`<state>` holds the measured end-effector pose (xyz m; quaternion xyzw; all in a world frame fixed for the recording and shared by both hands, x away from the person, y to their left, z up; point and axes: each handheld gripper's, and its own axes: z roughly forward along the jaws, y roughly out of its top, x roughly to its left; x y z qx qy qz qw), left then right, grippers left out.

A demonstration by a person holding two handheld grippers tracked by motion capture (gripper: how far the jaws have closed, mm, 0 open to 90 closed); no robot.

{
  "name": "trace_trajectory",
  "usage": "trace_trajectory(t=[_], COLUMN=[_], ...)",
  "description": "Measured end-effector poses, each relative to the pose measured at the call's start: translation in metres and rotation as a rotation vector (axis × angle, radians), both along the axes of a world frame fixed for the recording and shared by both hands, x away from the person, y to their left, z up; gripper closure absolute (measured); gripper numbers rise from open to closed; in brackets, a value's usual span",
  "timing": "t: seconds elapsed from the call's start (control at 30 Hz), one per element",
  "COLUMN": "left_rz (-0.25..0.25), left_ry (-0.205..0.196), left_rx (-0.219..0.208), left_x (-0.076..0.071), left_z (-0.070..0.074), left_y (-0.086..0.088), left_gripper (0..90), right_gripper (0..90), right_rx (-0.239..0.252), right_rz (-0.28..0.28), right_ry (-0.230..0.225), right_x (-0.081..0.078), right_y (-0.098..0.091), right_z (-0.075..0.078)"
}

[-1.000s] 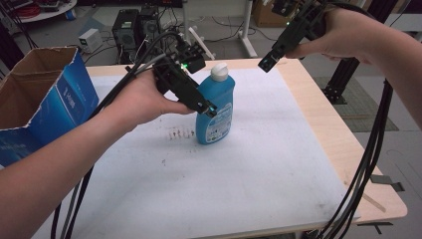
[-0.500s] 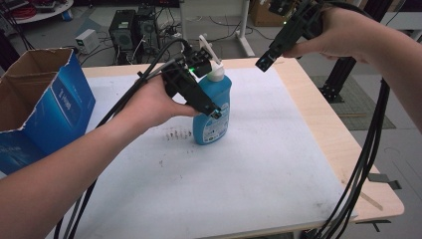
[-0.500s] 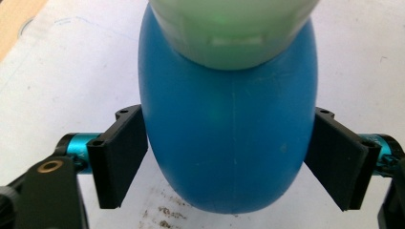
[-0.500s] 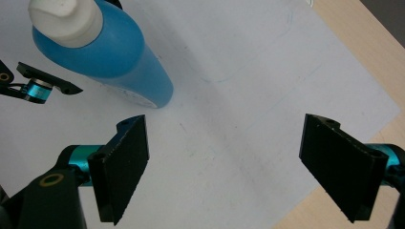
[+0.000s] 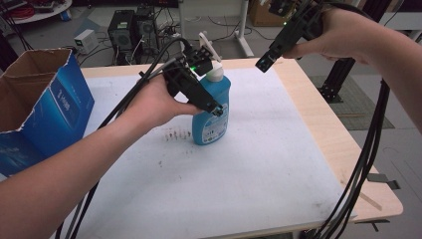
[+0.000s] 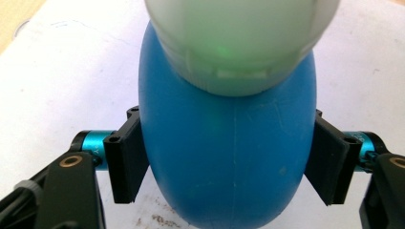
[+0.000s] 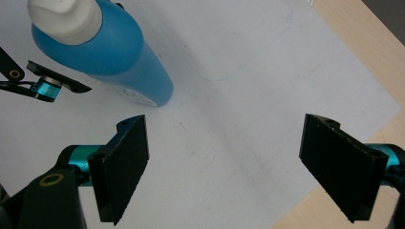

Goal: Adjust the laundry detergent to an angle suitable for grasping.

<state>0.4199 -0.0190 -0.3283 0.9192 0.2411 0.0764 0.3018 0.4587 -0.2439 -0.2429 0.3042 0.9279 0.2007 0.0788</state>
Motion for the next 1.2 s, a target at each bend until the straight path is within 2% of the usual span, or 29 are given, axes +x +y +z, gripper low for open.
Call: trace_trajectory(t=[0.13,0.37,0.57,0.93,1.2], left_rz=[-0.005,-0.012,-0.008,-0.001,0.011], left_ry=[0.008,0.011,0.014,0.008,-0.003], left_rx=[-0.009,0.002,-0.015,-0.018,-0.022], left_x=[0.0009,0.0009,0.0011,0.0006,0.0018], left_z=[-0.0011,-0.0014,-0.0012,-0.0009,-0.001], left_y=[-0.0002,-0.0008,-0.0013,-0.0019,-0.0014], left_gripper=[28.9,31.0,32.9,34.2,39.7], right_gripper=[16.4,16.4,16.4,16.4,16.4], right_rx=[-0.001,-0.001,-0.002,-0.006,-0.006], right_rz=[-0.005,-0.005,-0.007,-0.007,-0.01], right_ry=[0.003,-0.002,0.004,0.003,0.005], right_x=[-0.0001,-0.0002,-0.0005,-0.0005,-0.0008], right_y=[-0.0006,-0.0007,-0.0006,-0.001,-0.0018], right_z=[-0.0002,-0.0002,-0.0008,-0.0012,-0.0019])
